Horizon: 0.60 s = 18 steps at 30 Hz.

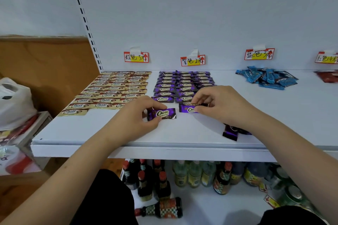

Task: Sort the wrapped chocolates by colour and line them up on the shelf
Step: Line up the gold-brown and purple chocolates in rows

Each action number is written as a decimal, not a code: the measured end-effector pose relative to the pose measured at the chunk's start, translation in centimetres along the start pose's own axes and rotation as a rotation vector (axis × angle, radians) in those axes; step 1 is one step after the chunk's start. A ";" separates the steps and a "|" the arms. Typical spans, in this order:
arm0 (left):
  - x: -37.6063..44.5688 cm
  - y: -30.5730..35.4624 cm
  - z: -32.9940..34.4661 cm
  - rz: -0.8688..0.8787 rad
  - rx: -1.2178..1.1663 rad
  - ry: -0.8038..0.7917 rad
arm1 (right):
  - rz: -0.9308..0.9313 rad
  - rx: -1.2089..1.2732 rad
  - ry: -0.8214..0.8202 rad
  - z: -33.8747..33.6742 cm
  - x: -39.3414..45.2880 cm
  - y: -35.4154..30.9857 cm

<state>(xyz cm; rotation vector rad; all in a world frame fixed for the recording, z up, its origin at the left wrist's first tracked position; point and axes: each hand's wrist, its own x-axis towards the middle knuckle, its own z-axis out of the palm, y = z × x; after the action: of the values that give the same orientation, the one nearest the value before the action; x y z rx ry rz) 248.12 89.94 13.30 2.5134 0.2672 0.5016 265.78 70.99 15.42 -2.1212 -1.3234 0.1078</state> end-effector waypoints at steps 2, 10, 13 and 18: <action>0.0 -0.1 0.1 -0.005 0.006 -0.001 | -0.047 -0.062 0.010 -0.1 -0.3 0.0; -0.1 0.0 0.3 -0.002 -0.029 0.019 | -0.123 -0.168 0.000 0.5 -1.4 0.3; -0.1 0.0 0.1 0.002 -0.027 0.012 | -0.059 -0.161 -0.049 0.4 -1.3 0.3; 0.0 -0.3 0.3 0.053 0.039 0.020 | -0.022 -0.170 -0.059 0.5 -0.9 -0.3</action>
<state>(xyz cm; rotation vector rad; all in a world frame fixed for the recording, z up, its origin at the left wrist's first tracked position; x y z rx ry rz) 248.19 90.03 12.88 2.5606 0.2199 0.5473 264.94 70.51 14.97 -2.2598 -1.4345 0.0500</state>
